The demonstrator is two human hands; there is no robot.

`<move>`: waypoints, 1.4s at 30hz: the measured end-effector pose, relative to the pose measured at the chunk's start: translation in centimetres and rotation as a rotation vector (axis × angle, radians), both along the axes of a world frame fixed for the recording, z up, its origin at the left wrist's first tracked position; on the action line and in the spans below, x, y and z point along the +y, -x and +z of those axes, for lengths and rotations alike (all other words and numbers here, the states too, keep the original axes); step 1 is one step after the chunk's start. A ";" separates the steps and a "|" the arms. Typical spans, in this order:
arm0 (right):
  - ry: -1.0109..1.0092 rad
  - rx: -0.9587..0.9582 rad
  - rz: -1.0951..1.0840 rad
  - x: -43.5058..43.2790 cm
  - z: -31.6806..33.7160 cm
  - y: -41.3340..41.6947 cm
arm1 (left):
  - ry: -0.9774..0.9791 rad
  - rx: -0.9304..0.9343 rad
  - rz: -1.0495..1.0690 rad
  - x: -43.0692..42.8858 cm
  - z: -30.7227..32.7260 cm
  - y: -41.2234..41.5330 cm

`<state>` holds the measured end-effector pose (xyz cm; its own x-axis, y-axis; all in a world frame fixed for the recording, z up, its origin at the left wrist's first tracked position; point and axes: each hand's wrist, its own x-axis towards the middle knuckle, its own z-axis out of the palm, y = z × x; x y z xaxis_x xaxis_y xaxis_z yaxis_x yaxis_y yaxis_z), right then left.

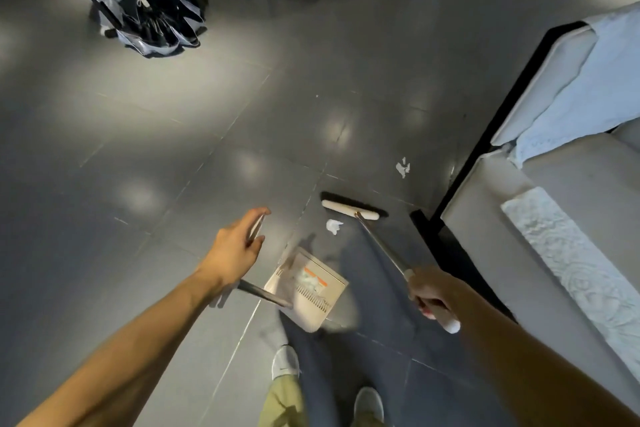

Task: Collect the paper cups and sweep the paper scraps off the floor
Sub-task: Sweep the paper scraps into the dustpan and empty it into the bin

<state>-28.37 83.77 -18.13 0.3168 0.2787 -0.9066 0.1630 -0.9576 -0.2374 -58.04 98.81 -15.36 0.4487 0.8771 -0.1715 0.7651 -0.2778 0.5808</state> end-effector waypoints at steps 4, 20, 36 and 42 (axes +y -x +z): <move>-0.034 -0.057 0.174 1.4 1.5 2.0 | 0.024 -0.008 -0.033 2.6 -0.3 -0.3; -0.110 0.056 0.100 3.5 10.2 6.8 | 0.116 -0.151 -0.116 11.0 -0.7 -2.2; -0.264 -0.318 -0.105 15.2 2.4 -5.1 | -0.051 -0.126 -0.203 24.4 1.2 -13.9; -0.214 -0.323 -0.198 20.0 -0.1 -14.1 | -0.052 -0.082 -0.318 29.9 1.2 -21.9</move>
